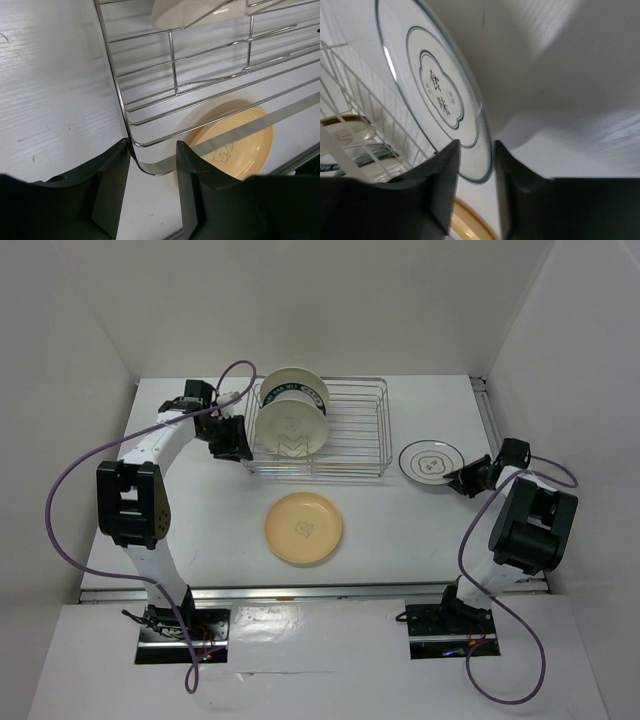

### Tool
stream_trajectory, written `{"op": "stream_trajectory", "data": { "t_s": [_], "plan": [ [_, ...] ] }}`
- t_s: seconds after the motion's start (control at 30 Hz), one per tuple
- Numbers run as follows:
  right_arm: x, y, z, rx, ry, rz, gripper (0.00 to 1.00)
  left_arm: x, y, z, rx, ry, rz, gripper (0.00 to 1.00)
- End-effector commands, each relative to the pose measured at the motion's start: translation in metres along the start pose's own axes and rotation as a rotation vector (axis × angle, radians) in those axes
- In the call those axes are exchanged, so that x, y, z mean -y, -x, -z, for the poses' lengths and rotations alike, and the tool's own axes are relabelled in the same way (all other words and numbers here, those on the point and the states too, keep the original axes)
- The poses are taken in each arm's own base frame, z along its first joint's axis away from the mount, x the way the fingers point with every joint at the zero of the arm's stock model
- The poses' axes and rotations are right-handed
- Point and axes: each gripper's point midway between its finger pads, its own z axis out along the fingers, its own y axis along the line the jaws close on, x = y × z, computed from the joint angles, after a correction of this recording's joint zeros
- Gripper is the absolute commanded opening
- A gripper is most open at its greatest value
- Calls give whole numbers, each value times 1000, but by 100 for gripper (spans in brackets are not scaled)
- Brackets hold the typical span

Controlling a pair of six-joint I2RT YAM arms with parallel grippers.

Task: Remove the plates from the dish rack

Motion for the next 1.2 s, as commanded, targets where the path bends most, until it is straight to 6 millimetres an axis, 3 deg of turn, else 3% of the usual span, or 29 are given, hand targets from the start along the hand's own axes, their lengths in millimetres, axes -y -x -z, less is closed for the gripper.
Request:
{"op": "stream_trajectory", "data": {
  "t_s": [0.0, 0.07, 0.1, 0.13, 0.2, 0.27, 0.33, 0.47, 0.5, 0.63, 0.67, 0.73, 0.77, 0.8, 0.83, 0.87, 0.9, 1.07, 1.17],
  "plan": [
    [7, -2, -3, -8, -22, -4, 43, 27, 1, 17, 8, -67, -45, 55],
    [16, -4, 0, -4, -68, -18, 64, 22, 5, 22, 24, -21, -50, 59],
    [16, -1, 1, 7, -82, -18, 65, 22, 8, 27, 41, -3, -57, 59],
    [20, -3, 4, 4, -110, -28, 90, 23, 11, 35, 66, 13, -67, 61],
    [19, 8, 9, 52, -135, -6, 94, 20, 24, 44, 128, 52, -102, 62],
    [13, 6, 16, 70, -154, 27, 95, 22, 30, 55, 168, 70, -140, 63],
    [4, 6, 18, 98, -181, 78, 95, 25, 48, 70, 232, 113, -218, 63],
    [-23, 0, 30, 178, -212, 181, 95, 56, 91, 98, 394, 163, -483, 66],
    [-32, 0, 34, 220, -213, 216, 95, 76, 98, 101, 423, 135, -569, 69],
    [-62, -6, 48, 263, -157, 264, 95, 110, 118, 91, 442, 148, -897, 75],
    [-75, -8, 51, 268, -120, 293, 95, 108, 123, 78, 426, 166, -919, 76],
    [-97, -15, 55, 292, -74, 356, 95, 120, 136, 71, 447, 162, -978, 77],
    [-108, -14, 59, 308, -60, 384, 95, 116, 143, 67, 441, 188, -1006, 77],
    [-111, -16, 60, 312, -61, 404, 95, 115, 146, 46, 417, 189, -1019, 77],
    [-117, -24, 61, 305, -57, 438, 95, 116, 150, 39, 411, 199, -1021, 77],
    [-126, -23, 64, 322, -47, 467, 95, 114, 163, 43, 433, 247, -1015, 77],
    [-127, -26, 65, 313, -49, 483, 95, 105, 166, 26, 405, 264, -1006, 77],
    [-134, -37, 70, 319, -47, 543, 95, 98, 177, 14, 396, 300, -1019, 75],
    [-134, -38, 74, 325, -38, 543, 95, 100, 169, 7, 374, 258, -1015, 73]
  ]
}}
